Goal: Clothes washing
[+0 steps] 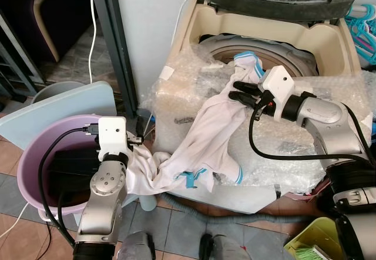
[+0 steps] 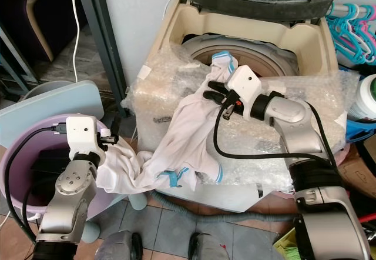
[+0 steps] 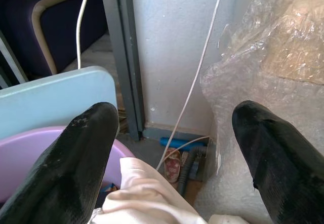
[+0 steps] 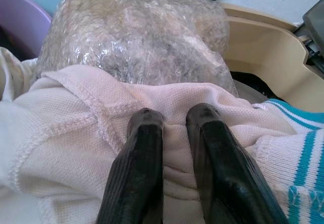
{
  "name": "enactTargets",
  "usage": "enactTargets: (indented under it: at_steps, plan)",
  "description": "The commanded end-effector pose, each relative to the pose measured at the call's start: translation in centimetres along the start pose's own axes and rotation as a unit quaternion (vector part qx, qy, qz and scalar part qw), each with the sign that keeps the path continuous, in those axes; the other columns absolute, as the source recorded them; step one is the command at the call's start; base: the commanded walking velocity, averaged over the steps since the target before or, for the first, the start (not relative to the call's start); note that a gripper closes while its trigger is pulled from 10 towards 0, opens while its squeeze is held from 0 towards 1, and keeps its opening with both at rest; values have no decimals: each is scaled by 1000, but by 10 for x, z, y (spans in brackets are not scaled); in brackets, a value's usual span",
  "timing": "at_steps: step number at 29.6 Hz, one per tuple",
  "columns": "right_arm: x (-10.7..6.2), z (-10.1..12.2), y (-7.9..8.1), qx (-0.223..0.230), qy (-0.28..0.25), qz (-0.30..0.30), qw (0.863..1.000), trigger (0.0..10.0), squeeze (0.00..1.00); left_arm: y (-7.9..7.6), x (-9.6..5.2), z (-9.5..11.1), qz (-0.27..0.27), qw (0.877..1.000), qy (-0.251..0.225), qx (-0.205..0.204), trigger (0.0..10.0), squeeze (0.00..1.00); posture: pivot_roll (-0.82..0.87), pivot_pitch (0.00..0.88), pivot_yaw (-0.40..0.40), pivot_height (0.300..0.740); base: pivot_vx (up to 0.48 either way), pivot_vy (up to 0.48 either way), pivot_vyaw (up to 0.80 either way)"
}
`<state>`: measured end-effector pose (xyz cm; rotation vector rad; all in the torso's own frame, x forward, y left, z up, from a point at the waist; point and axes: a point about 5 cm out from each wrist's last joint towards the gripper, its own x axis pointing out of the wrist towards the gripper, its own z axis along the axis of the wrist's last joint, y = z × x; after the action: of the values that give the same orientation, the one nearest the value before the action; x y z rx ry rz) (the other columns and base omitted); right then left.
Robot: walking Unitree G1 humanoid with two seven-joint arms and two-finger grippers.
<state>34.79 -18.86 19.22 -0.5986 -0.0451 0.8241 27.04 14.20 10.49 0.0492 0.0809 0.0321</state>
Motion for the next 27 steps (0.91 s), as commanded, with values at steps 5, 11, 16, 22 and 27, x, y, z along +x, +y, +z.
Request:
enactTargets:
  at_steps: [5, 11, 16, 22, 27]
  plan:
    - [-5, -11, -11, -45, 68, -69, 994, 0, 0, 1, -2, 1, -2, 1000, -1, 3, 10000, 0, 7, 104, -33, 740, 0, 0, 0]
    - [-9, -15, -20, -65, 95, -111, 987, 0, 0, 2, -3, 1, -2, 1000, 0, 4, 10000, 0, 5, 109, -34, 740, 0, 0, 0]
    - [-7, -18, -29, -71, 114, -149, 980, 0, 0, 0, -2, 1, -3, 1000, 0, 2, 10000, 0, 2, 109, -35, 740, 0, 0, 0]
    - [-4, -19, -33, -66, 118, -167, 977, 0, 0, -1, -1, 0, -3, 1000, 0, 2, 10000, 0, 5, 106, -39, 740, 0, 0, 0]
    - [0, -22, -29, -56, 116, -158, 979, 2196, 0, 0, -2, 0, -1, 1000, 0, 2, 10000, 0, 8, 103, -40, 740, 0, 0, 0]
